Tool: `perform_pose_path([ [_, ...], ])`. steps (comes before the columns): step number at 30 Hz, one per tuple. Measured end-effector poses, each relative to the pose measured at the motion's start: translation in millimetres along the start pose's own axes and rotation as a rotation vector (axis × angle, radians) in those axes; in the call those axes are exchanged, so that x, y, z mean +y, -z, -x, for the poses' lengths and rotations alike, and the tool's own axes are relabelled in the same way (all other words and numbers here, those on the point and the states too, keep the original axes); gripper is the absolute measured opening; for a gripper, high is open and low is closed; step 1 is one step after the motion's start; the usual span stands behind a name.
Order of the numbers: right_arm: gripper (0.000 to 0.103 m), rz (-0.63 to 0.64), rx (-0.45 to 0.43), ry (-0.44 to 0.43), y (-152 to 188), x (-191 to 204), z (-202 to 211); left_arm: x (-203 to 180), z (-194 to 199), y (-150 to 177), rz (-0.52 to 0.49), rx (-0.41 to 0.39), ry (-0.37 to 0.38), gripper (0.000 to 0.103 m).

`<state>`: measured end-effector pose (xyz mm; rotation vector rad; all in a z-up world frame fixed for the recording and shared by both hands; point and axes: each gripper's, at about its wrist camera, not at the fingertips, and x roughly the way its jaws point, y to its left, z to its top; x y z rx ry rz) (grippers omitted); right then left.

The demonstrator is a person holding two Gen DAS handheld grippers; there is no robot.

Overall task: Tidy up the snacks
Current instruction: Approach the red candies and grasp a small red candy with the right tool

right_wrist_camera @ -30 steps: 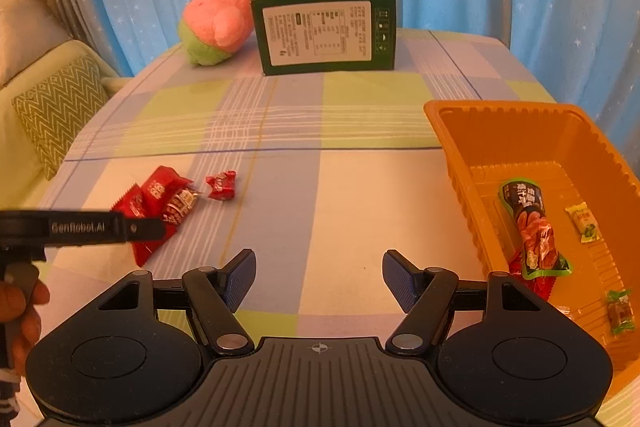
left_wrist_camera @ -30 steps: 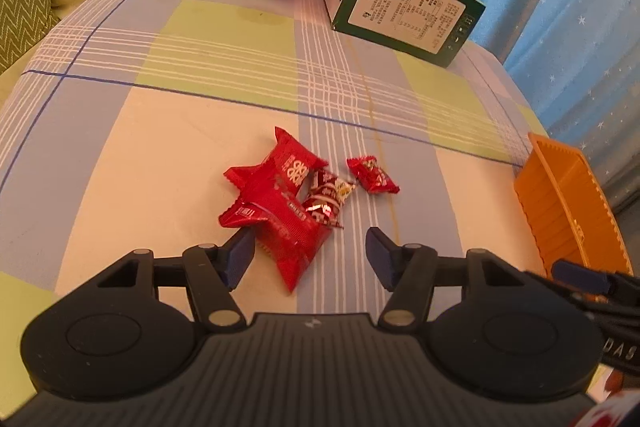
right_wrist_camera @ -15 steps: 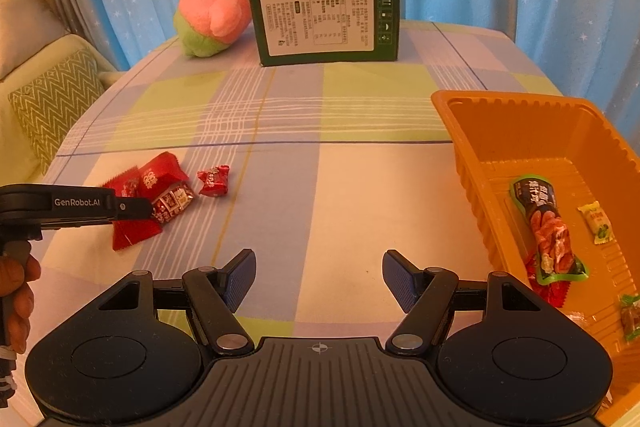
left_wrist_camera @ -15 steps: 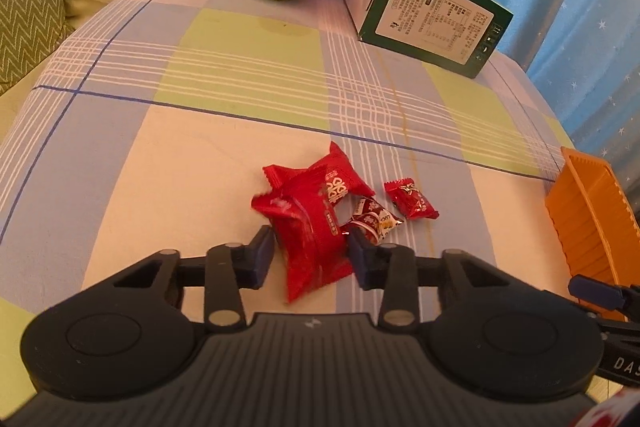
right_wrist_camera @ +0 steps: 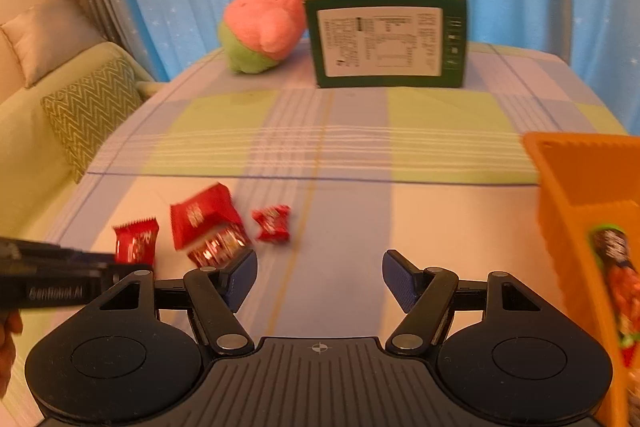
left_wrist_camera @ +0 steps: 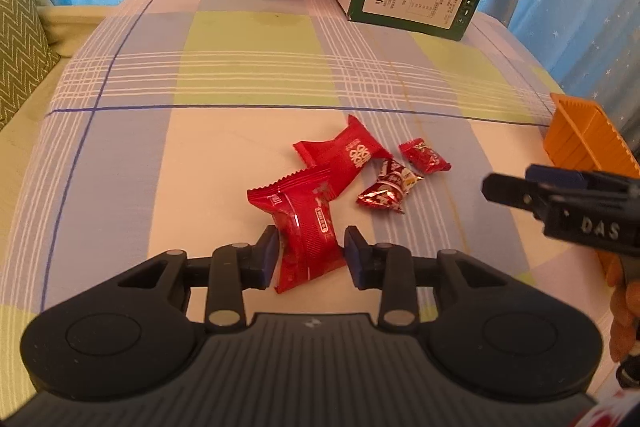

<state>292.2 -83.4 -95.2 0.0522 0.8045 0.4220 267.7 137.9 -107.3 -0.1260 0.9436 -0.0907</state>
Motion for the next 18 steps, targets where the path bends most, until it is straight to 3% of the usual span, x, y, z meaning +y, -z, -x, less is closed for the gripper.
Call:
perform_pose_path([
  [5, 0.068, 0.037, -0.018, -0.036, -11, 11, -20, -3, 4, 2, -0.049, -0.028, -0.066, 0.046],
  [7, 0.051, 0.047, -0.011, -0.047, -15, 14, -30, -3, 5, 3, -0.052, -0.042, -0.079, 0.046],
  [11, 0.045, 0.071, 0.009, -0.040, -20, 18, -47, 0, 7, 7, -0.023, -0.064, -0.067, 0.049],
  [18, 0.024, 0.124, 0.061, -0.043, -15, 23, -65, 1, 11, 9, 0.005, -0.100, -0.053, 0.054],
])
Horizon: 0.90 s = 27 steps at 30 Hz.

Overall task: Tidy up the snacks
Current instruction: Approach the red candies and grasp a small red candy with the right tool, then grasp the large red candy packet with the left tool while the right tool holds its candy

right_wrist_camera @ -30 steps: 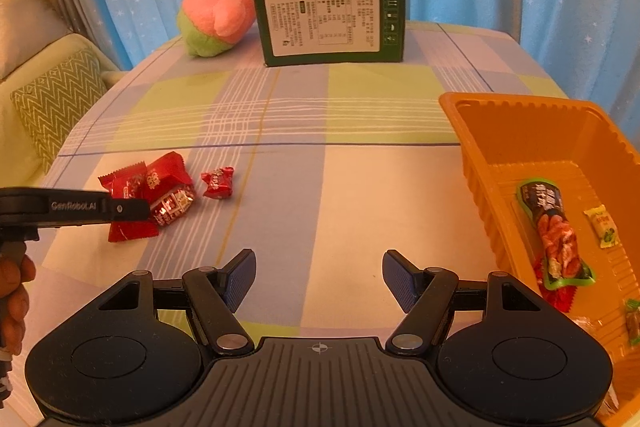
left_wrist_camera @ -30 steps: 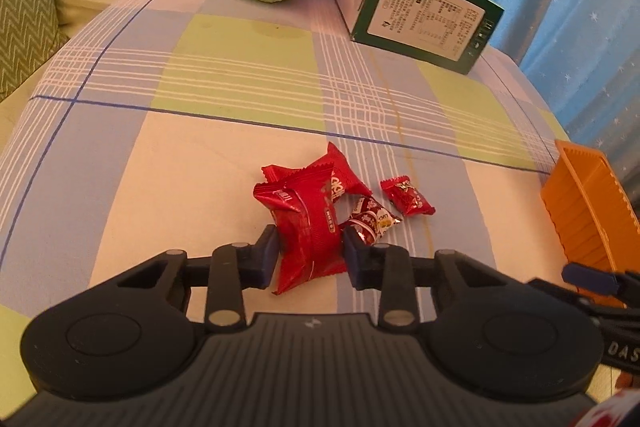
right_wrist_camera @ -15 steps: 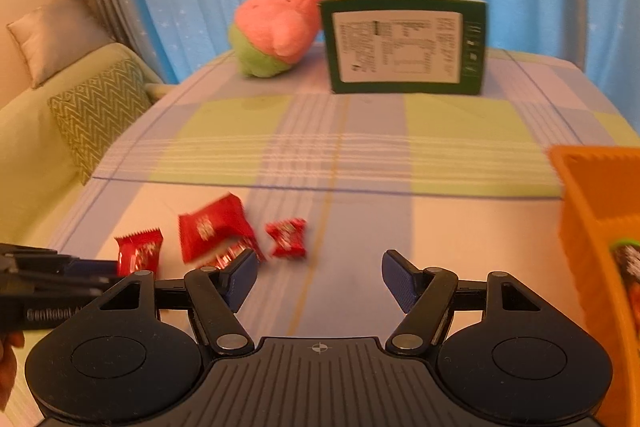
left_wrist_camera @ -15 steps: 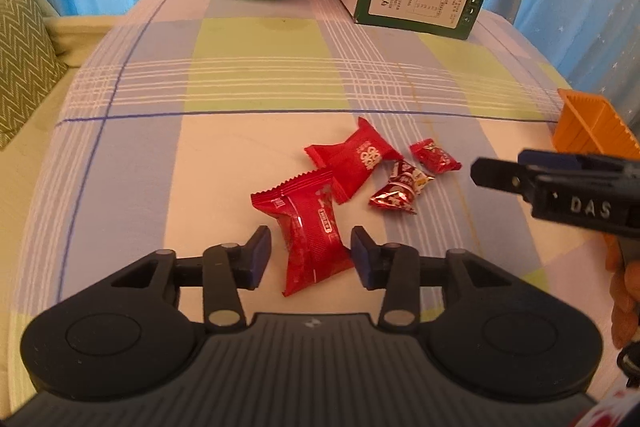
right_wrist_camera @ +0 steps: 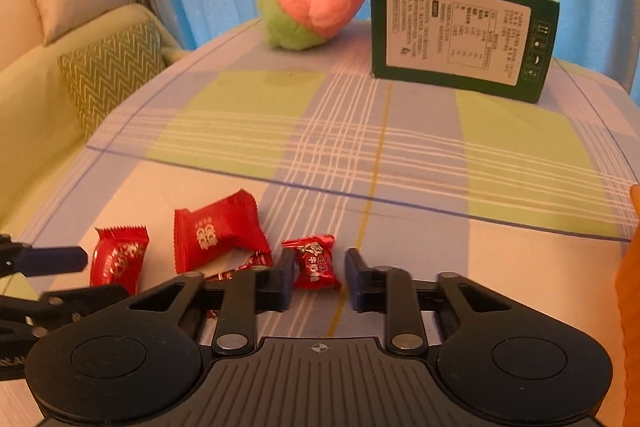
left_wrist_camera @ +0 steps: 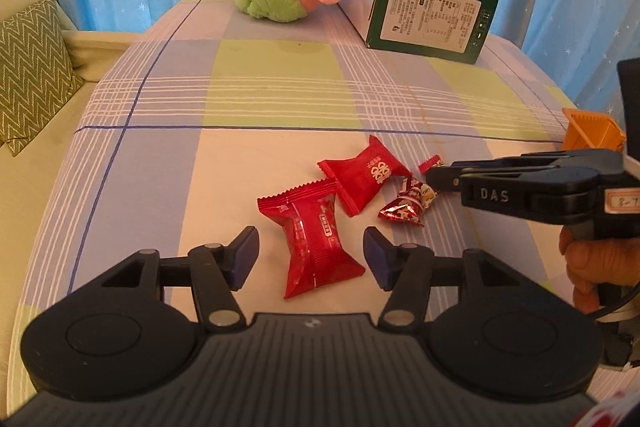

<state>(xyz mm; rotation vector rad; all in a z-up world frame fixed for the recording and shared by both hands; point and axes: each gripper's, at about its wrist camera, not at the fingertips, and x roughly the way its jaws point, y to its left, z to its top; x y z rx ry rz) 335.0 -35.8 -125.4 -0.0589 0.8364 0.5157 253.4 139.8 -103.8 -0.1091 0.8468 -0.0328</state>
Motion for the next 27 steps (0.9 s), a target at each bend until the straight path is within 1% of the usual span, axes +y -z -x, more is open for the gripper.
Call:
perform_pose_path([
  [3, 0.021, 0.001, -0.006, 0.003, 2, 2, 3, -4, -5, 0, -0.007, 0.007, 0.008, 0.052],
  [8, 0.021, -0.006, -0.026, 0.019, 5, 2, 18, -8, -13, 0, -0.011, 0.005, -0.034, 0.044],
  [10, 0.021, -0.018, -0.028, 0.024, 8, 0, 23, -8, -16, 0, -0.010, 0.006, -0.050, 0.037],
  [12, 0.021, -0.031, -0.026, 0.030, 11, -2, 27, -6, -16, 1, 0.001, 0.009, -0.049, 0.025],
  [14, 0.021, -0.042, -0.024, 0.033, 15, -4, 31, -8, -12, 1, -0.011, 0.010, -0.053, 0.022],
  [20, 0.021, -0.101, -0.033, 0.033, 27, -9, 55, -18, 7, 7, -0.025, 0.019, -0.029, 0.021],
  [27, 0.021, -0.133, -0.057, 0.060, 44, -10, 102, -41, 39, 20, -0.028, 0.027, 0.013, 0.021],
])
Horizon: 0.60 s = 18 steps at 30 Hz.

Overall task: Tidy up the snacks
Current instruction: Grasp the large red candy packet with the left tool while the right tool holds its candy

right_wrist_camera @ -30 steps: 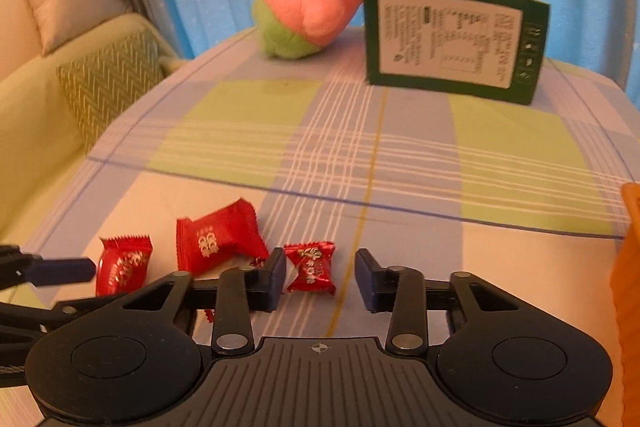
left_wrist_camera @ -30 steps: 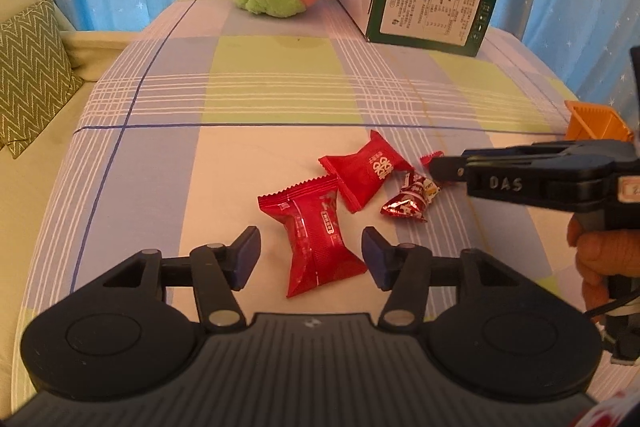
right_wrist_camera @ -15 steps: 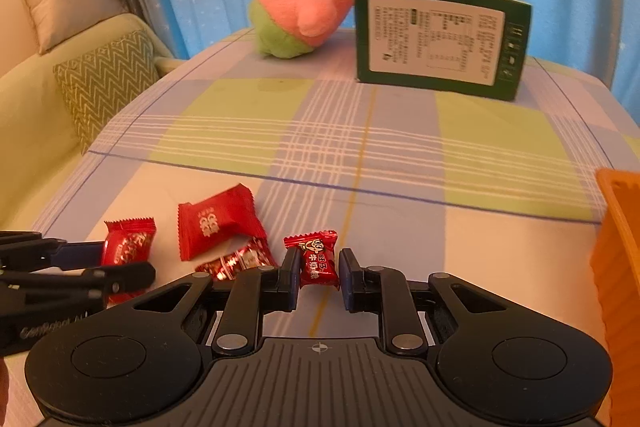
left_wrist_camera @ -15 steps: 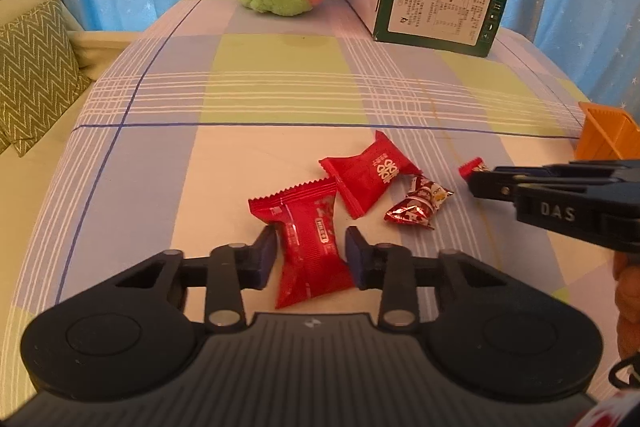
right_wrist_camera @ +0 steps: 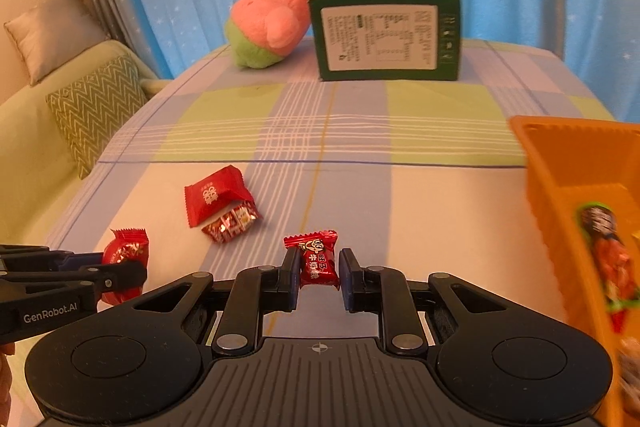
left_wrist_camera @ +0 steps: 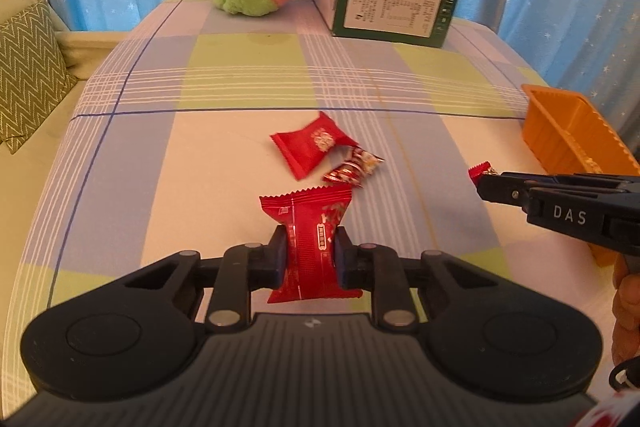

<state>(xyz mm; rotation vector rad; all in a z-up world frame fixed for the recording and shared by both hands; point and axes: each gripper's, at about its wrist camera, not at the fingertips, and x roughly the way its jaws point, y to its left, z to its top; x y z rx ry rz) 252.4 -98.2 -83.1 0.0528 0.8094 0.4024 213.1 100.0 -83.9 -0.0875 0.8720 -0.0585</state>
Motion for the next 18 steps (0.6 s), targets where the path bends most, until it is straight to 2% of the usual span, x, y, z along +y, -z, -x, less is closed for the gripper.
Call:
perform_pose_path([
  [18, 0.021, -0.092, -0.063, 0.083, 30, -19, 137, -66, 89, 19, -0.017, -0.039, 0.074, 0.021],
])
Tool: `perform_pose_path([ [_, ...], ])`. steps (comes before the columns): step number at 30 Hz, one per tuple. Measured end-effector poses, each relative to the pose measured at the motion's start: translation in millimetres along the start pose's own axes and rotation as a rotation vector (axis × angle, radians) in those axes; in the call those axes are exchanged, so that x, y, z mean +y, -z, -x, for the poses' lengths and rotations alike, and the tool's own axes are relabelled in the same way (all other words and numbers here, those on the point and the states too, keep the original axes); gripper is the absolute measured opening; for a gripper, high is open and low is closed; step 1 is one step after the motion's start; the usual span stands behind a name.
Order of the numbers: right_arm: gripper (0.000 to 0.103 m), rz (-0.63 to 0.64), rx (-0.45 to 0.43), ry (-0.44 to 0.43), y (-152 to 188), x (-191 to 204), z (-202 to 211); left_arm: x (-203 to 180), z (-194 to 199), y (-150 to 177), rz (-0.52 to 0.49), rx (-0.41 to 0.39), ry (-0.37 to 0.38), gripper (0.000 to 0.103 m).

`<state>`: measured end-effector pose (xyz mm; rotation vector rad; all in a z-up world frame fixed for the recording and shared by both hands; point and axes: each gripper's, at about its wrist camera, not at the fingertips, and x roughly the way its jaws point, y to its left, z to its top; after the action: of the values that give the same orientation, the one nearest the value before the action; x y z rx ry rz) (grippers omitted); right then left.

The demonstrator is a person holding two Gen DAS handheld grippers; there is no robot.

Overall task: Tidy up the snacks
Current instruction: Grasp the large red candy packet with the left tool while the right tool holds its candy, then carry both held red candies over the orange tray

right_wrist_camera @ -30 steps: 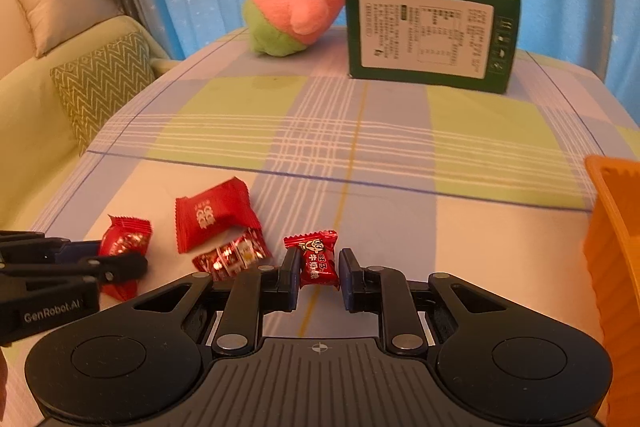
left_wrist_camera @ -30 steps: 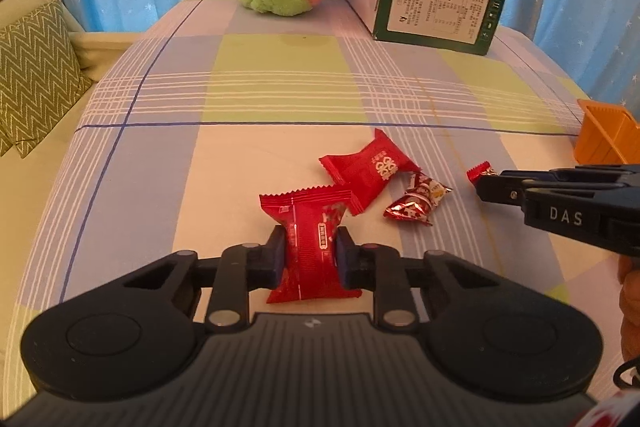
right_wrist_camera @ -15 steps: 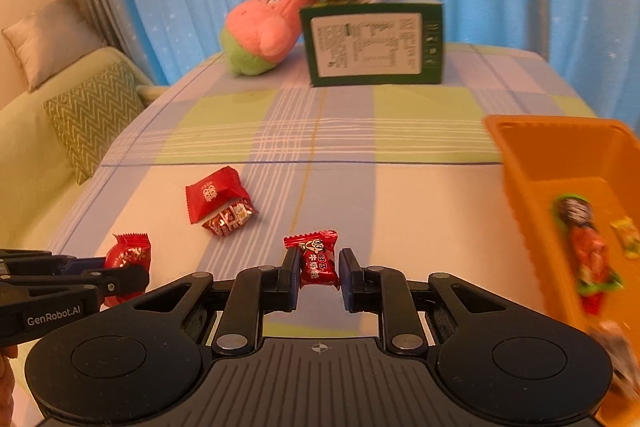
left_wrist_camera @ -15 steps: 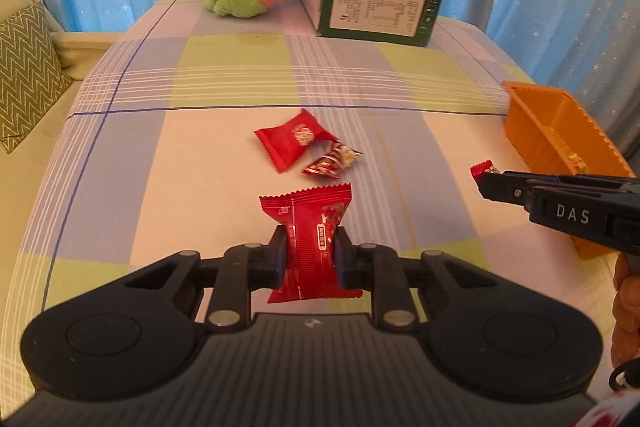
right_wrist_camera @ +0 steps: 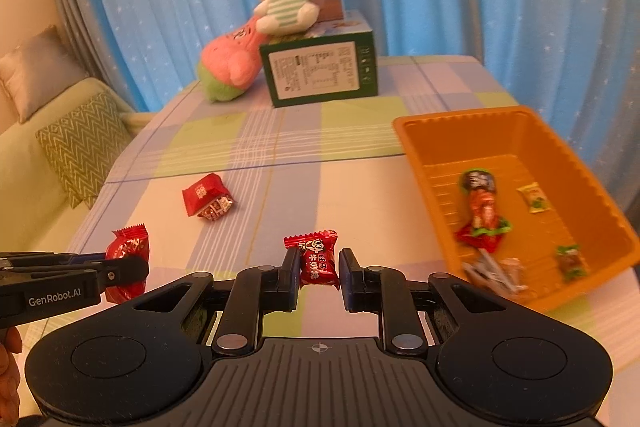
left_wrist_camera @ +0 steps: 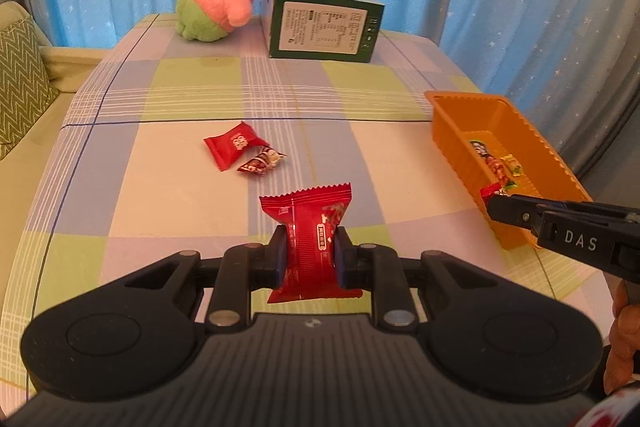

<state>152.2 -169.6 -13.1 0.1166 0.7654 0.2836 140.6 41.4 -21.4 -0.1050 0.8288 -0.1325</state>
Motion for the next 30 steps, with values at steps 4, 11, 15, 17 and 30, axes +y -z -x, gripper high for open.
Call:
perform_pose_path([
  [4, 0.021, -0.008, -0.020, 0.017, -1, -7, 22, -15, 13, 2, -0.011, -0.007, 0.017, 0.021],
  [11, 0.021, -0.035, -0.046, 0.038, 1, -23, 52, -41, 26, 0, -0.047, -0.020, 0.042, 0.021],
  [15, 0.021, -0.047, -0.060, 0.056, 1, -32, 65, -56, 30, -2, -0.064, -0.025, 0.061, 0.021],
  [17, 0.021, -0.052, -0.066, 0.068, 0, -39, 71, -64, 31, -4, -0.075, -0.027, 0.071, 0.021],
  [30, 0.021, -0.110, -0.084, 0.161, 2, -91, 97, -123, 18, -17, -0.139, -0.018, 0.166, 0.021],
])
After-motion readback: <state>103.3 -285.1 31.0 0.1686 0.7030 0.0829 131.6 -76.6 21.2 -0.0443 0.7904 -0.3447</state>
